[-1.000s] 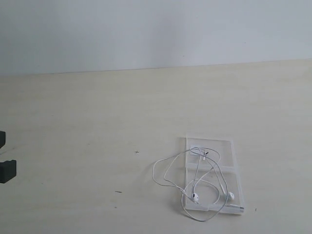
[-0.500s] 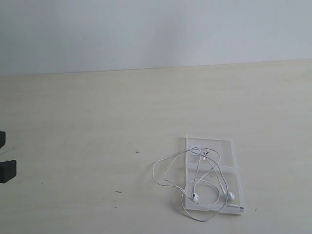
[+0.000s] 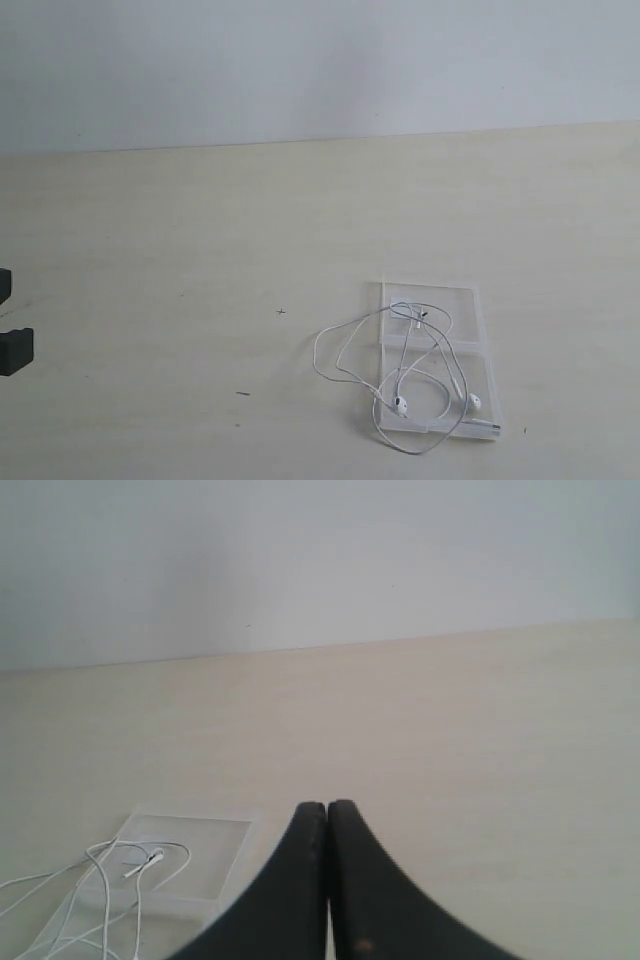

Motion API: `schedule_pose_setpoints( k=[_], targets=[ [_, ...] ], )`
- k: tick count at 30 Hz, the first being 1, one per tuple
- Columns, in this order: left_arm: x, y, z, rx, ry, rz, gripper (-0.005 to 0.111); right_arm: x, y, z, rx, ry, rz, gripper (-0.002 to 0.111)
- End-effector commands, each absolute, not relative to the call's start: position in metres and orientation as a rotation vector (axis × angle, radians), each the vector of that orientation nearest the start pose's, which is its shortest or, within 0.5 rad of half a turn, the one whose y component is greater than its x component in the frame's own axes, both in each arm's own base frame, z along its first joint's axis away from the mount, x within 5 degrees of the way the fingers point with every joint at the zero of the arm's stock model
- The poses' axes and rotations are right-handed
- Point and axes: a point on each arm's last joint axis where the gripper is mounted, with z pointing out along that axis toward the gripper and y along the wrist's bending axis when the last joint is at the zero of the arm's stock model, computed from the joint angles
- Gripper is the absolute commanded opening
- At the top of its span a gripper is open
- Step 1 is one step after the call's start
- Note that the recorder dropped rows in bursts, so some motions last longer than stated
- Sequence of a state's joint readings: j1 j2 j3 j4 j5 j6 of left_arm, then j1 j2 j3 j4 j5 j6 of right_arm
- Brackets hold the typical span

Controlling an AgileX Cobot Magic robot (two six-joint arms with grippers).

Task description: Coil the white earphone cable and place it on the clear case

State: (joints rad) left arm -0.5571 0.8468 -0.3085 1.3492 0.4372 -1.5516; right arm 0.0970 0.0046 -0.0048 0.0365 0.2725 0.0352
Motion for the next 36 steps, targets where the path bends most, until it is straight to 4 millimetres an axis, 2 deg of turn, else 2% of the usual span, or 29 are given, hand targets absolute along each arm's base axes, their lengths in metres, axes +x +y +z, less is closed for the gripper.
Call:
schedule_pose_setpoints(
  k=[1, 19, 21, 23, 24, 27, 29, 30, 32, 33, 34, 35, 36],
  targets=[
    [0.144, -0.045, 0.227, 0.103, 2.061, -0.02, 0.0, 0.055, 0.006, 0.188, -0.026, 1.758, 0.136, 0.0],
    [0.144, -0.047, 0.227, 0.115, 2.061, -0.041, 0.0, 0.055, 0.006, 0.188, -0.026, 1.758, 0.136, 0.0],
    [0.138, -0.044, 0.237, 0.099, 2.003, -0.085, 0.0, 0.055, 0.006, 0.188, -0.024, 1.758, 0.137, 0.0],
    [0.124, -0.033, 0.256, 0.042, 1.871, -0.164, 0.0, 0.055, 0.006, 0.188, -0.025, 1.758, 0.136, 0.0],
    [0.106, -0.021, 0.275, -0.014, 1.721, -0.233, 0.0, 0.055, 0.006, 0.188, -0.025, 1.758, 0.136, 0.0],
    [0.064, -0.002, 0.3, -0.159, 1.433, -0.406, 0.0, 0.055, 0.006, 0.188, -0.027, 1.758, 0.135, 0.0],
    [0.023, 0.018, 0.323, -0.421, 1.157, -0.677, 0.0, 0.055, 0.006, 0.188, -0.027, 1.758, 0.135, 0.0],
    [0.019, 0.021, 0.329, -0.482, 1.118, -0.739, 0.0, 0.055, 0.006, 0.188, -0.025, 1.758, 0.136, 0.0],
    [0.008, 0.032, 0.347, -0.503, 1.022, -0.659, 0.0, 0.055, 0.006, 0.188, -0.025, 1.759, 0.136, 0.0],
    [0.005, 0.038, 0.356, -0.435, 0.994, -0.459, 0.0, 0.054, 0.006, 0.188, -0.025, 1.761, 0.136, 0.0],
    [0.005, 0.04, 0.357, -0.392, 1.004, -0.331, 0.0, 0.054, 0.006, 0.188, -0.025, 1.761, 0.136, 0.0],
    [0.007, 0.044, 0.355, -0.322, 1.056, -0.107, 0.0, 0.054, 0.006, 0.188, -0.025, 1.761, 0.136, 0.0],
    [0.008, 0.046, 0.352, -0.281, 1.109, 0.035, 0.0, 0.054, 0.006, 0.188, -0.025, 1.761, 0.136, 0.0]
  ],
)
